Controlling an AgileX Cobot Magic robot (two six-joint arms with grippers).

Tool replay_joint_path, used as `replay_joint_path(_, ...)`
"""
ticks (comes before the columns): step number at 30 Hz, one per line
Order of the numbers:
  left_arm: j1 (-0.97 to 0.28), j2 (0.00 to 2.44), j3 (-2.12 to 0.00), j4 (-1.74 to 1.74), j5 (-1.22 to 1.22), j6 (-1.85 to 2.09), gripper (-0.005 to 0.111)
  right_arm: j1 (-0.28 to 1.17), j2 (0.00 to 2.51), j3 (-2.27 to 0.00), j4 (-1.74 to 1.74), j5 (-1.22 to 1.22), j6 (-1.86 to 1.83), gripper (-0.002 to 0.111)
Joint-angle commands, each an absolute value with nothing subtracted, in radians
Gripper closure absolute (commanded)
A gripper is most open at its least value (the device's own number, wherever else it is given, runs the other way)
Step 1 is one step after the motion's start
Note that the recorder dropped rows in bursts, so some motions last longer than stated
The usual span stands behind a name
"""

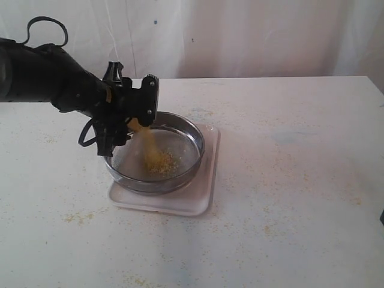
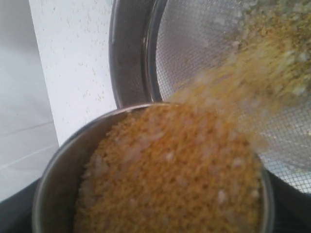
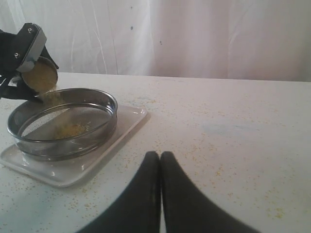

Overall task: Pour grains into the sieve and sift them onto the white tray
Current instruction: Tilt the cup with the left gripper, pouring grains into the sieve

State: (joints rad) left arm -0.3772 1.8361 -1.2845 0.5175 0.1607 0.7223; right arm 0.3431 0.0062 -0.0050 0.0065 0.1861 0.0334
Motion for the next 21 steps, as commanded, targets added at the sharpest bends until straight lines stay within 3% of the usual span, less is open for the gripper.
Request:
replay_joint_path(1, -0.41, 1.859, -1.305, 0.6, 0.171, 0.744, 0.107, 0.338, 0.0, 0.0, 0.005, 0.177, 0.038, 0.108)
replay_joint_path(21, -0.485, 1.912, -1.384, 1.169, 0.239, 0.74, 0.107, 0.338, 0.0, 0.0, 0.005, 0.177, 0.038, 0.108)
